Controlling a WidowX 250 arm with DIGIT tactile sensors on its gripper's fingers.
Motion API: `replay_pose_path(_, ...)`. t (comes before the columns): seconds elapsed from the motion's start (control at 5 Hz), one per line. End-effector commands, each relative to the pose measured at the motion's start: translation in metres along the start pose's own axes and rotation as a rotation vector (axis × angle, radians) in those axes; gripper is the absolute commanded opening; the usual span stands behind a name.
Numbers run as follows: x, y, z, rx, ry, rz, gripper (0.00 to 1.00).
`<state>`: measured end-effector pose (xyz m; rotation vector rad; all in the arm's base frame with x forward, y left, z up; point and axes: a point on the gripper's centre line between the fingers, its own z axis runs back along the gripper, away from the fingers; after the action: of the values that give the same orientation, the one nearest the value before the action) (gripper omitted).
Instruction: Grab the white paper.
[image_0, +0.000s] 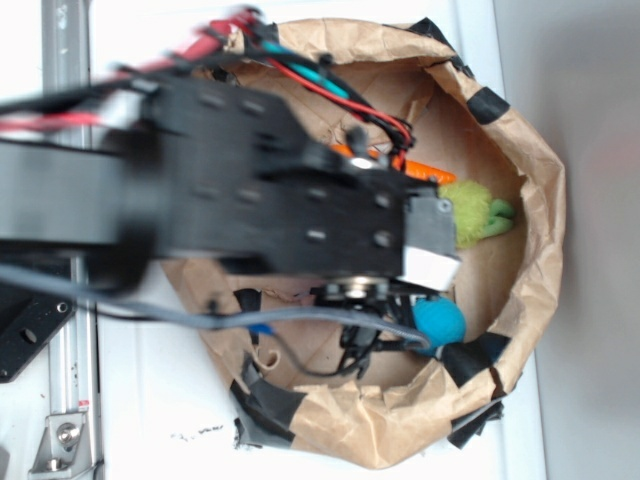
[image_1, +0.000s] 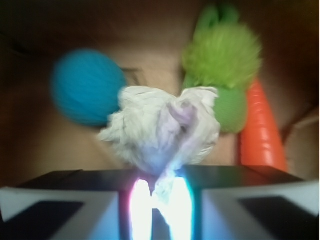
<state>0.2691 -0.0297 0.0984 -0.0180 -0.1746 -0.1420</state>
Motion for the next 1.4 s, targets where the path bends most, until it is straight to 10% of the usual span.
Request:
replay_pose_path(0.0, 0.002, 0.008, 0.067, -0.019, -0.104, 0.044, 0.22)
replay_pose_path(0.2, 0.002, 0.006, 0.063, -0.015, -0.105, 0.065, 1.00)
replay_pose_path(0.8, 0.006, 0.014, 0.015, -0.054, -0.029, 0.119, 1.00)
replay_pose_path(1.2, -0.003, -0.001, -0.011, -0.113, 0.040, -0.252, 1.00)
